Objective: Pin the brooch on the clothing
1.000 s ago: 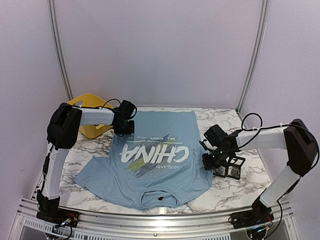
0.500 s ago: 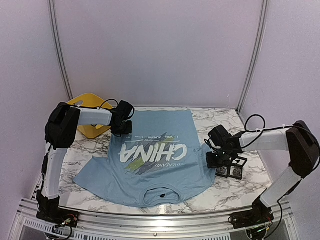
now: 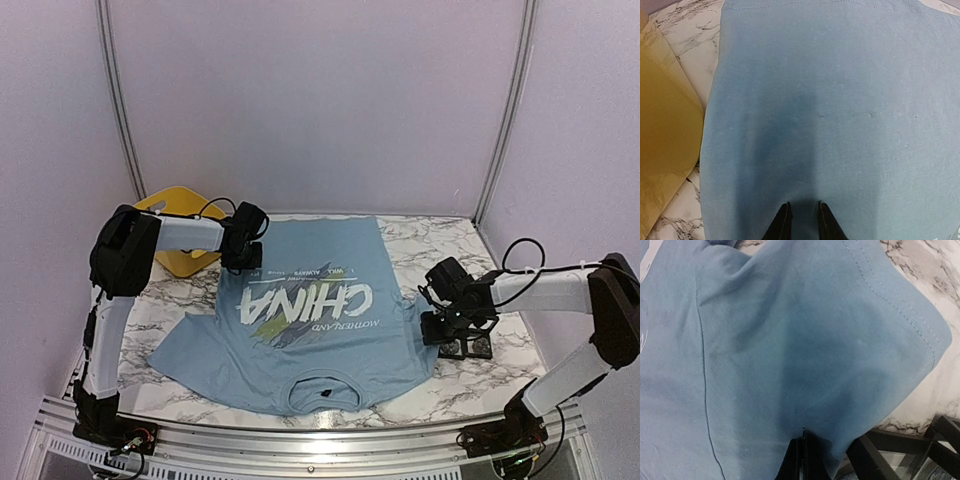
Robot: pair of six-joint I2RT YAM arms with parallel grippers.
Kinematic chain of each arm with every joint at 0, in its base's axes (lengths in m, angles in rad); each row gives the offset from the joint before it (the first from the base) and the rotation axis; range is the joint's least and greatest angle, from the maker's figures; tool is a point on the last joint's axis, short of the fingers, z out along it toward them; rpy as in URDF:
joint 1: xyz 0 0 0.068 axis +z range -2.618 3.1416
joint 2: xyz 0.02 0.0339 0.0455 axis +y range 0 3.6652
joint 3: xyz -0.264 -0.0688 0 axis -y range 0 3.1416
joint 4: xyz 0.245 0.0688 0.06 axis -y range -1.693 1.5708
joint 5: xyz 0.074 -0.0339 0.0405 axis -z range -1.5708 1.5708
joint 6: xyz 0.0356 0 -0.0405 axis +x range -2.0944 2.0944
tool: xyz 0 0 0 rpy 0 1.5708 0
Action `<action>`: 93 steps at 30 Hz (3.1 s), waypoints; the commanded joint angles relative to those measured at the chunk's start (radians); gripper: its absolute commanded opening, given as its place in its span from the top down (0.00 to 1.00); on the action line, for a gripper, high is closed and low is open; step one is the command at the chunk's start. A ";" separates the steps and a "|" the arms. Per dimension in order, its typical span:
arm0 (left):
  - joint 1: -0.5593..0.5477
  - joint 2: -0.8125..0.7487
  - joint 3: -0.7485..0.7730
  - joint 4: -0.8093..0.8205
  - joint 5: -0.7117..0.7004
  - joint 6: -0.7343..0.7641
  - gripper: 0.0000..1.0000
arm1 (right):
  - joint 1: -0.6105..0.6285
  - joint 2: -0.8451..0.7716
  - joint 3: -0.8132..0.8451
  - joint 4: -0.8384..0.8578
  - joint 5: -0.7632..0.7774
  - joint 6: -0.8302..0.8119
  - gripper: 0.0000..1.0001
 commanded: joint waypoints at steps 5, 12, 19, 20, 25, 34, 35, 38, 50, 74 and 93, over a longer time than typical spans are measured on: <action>0.015 -0.011 -0.024 -0.055 -0.067 0.016 0.80 | 0.010 -0.028 -0.007 -0.167 -0.092 0.033 1.00; 0.018 -0.017 0.014 -0.044 -0.028 0.072 0.77 | 0.006 -0.095 0.094 -0.251 -0.137 0.004 0.98; 0.016 -0.223 -0.076 -0.043 0.019 0.085 0.70 | -0.034 0.027 0.326 -0.164 -0.148 -0.108 0.97; 0.015 -0.277 -0.125 -0.043 0.019 0.068 0.70 | -0.040 0.058 0.356 -0.139 -0.150 -0.126 0.97; -0.025 -0.559 -0.432 -0.041 -0.002 -0.034 0.70 | -0.059 0.261 0.513 -0.009 -0.149 -0.195 0.98; -0.069 -0.804 -0.870 -0.100 0.009 -0.236 0.73 | -0.077 0.588 0.762 0.081 -0.168 -0.242 1.00; -0.070 -0.809 -0.892 -0.110 0.008 -0.253 0.73 | -0.078 0.612 0.777 0.079 -0.162 -0.245 1.00; -0.070 -0.818 -0.956 -0.122 0.011 -0.335 0.73 | -0.086 0.659 0.795 0.073 -0.142 -0.248 1.00; -0.076 -1.026 -1.186 -0.247 -0.085 -0.607 0.72 | -0.103 0.668 0.819 0.063 -0.112 -0.286 1.00; -0.081 -0.951 -0.943 -0.259 0.013 -0.381 0.73 | 0.131 0.247 0.514 -0.079 -0.244 -0.259 1.00; -0.158 -1.106 -1.209 -0.291 0.128 -0.575 0.70 | 0.438 0.095 0.077 -0.160 -0.421 0.023 1.00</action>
